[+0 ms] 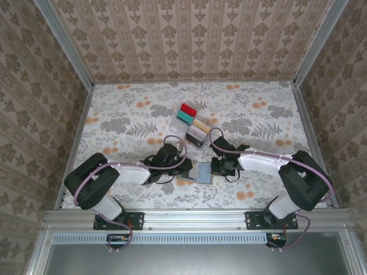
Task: Put the credit cards into the card holder
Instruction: Insert the credit card into the card slot.
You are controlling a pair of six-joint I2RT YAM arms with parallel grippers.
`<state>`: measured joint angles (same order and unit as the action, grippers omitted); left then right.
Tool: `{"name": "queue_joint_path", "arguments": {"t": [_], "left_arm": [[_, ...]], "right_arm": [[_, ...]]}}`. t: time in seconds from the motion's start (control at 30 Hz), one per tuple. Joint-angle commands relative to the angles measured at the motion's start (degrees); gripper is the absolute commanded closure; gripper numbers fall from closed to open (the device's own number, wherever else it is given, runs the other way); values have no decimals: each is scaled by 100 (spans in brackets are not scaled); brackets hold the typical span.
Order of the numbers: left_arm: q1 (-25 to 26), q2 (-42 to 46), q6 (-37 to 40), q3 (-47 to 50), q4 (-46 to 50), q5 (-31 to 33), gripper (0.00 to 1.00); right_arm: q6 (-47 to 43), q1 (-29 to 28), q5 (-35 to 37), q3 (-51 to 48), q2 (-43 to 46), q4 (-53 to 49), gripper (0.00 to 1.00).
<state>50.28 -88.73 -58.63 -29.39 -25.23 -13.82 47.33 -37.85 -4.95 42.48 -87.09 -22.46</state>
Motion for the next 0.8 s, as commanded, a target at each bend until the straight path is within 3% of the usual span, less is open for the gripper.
{"name": "queue_joint_path", "arguments": {"t": [0.0,0.33,0.77], "left_arm": [[93,139,62,48,575,-8,93],[75,153,-35,-106,1186,107,92],[90,-242,78,-357,930,-206,85]], "right_arm": [[108,-4,-153,-87,-151,284,87],[144,-4,-191,-73,-207,347,87],[232,-21,-353,-108,-230,537,87]]}}
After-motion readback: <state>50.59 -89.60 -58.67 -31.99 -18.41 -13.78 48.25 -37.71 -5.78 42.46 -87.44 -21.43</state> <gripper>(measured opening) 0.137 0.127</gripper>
